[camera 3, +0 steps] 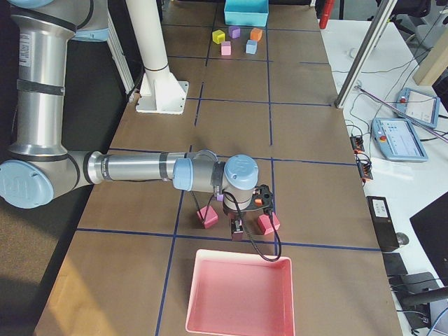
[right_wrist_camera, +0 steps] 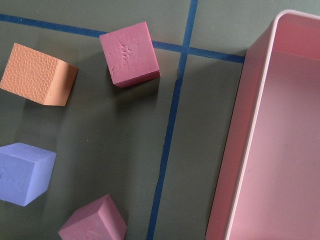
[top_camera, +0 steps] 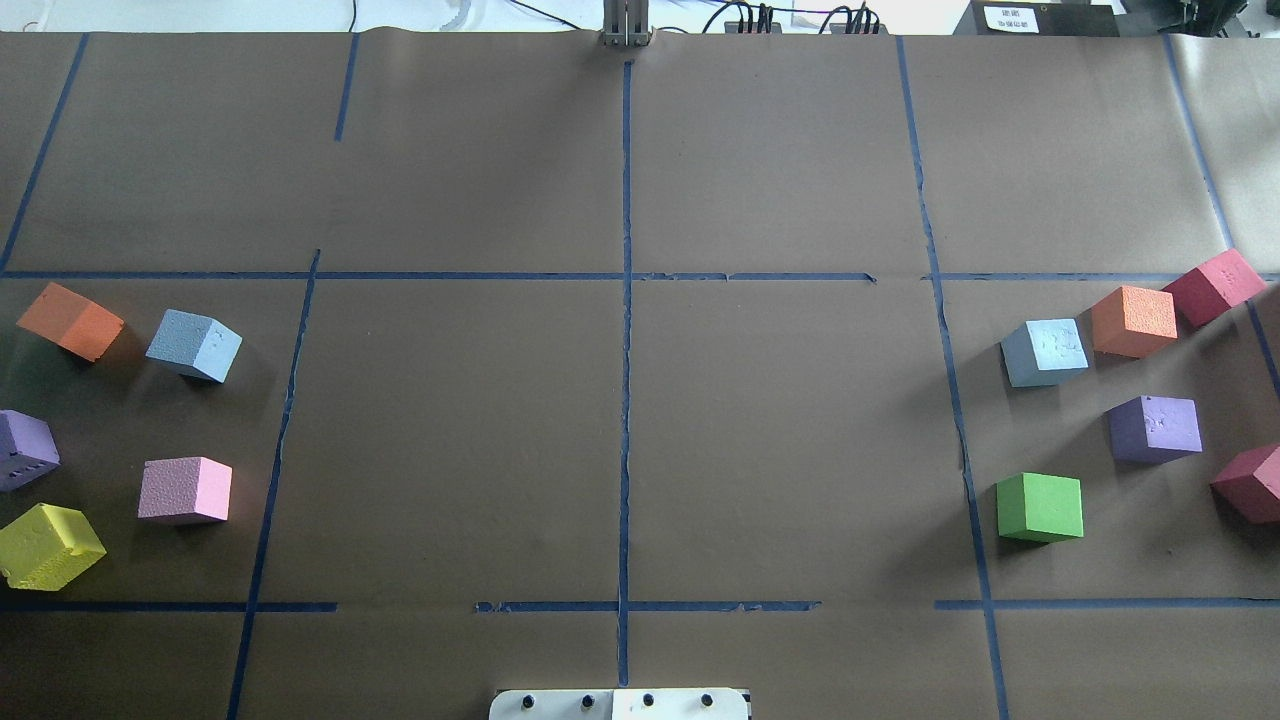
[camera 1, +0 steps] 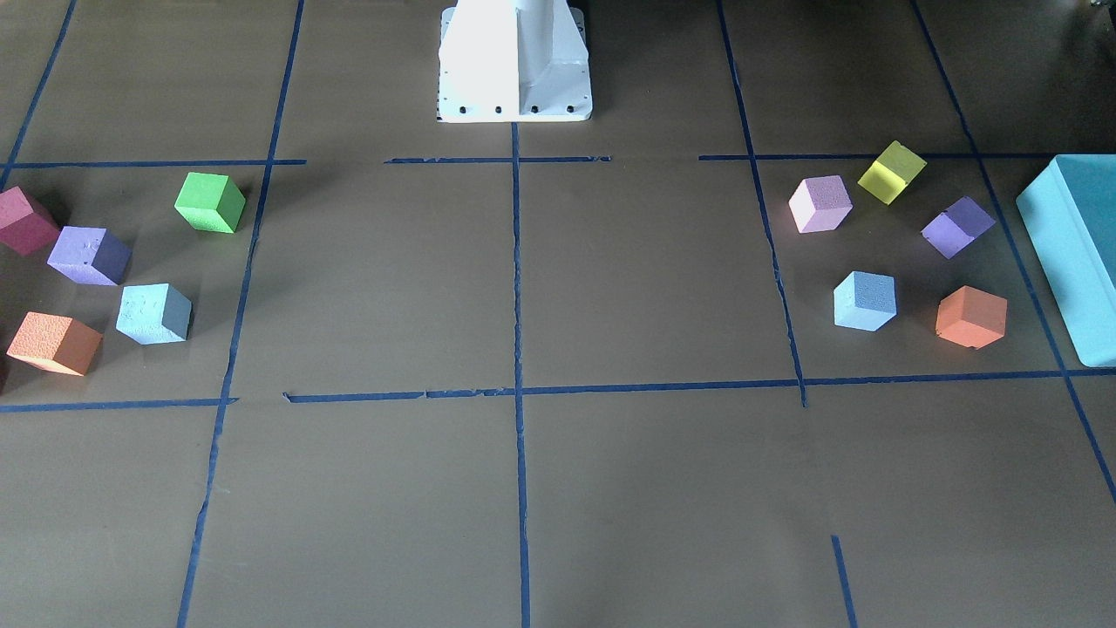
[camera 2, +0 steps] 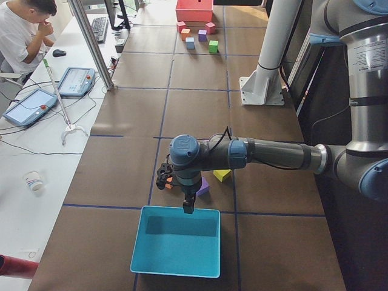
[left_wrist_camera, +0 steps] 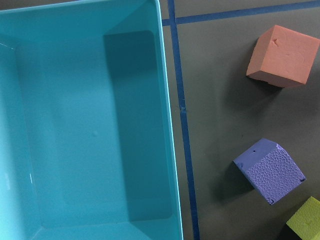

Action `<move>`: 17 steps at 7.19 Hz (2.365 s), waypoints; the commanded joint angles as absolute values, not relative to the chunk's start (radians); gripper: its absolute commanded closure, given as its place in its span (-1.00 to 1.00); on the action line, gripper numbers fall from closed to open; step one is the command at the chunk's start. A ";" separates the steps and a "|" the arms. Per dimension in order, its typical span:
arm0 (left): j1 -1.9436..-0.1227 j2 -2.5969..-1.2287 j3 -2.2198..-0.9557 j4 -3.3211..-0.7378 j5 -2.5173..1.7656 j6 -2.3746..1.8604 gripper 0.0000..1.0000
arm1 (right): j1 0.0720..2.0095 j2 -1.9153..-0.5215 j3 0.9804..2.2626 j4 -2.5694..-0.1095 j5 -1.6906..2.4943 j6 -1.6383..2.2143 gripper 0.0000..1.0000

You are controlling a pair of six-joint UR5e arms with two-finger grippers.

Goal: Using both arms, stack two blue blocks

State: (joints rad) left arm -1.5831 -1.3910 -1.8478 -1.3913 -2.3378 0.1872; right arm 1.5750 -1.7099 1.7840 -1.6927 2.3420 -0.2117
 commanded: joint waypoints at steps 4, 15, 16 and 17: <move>-1.582 -1.391 -1.845 -1.391 -2.338 0.187 -1.00 | 1.398 -1.678 1.798 -1.455 2.381 0.047 -1.00; -1.582 -1.391 -1.848 -1.391 -2.339 0.186 -1.00 | 0.907 -1.522 1.666 -1.101 2.114 0.649 -1.00; -1.582 -1.391 -1.844 -1.391 -2.339 0.186 -1.00 | 0.887 -1.519 1.636 -1.094 2.112 0.647 -1.00; -1.582 -1.391 -1.844 -1.391 -2.339 0.186 -1.00 | 0.884 -1.516 1.628 -1.092 2.112 0.649 -0.89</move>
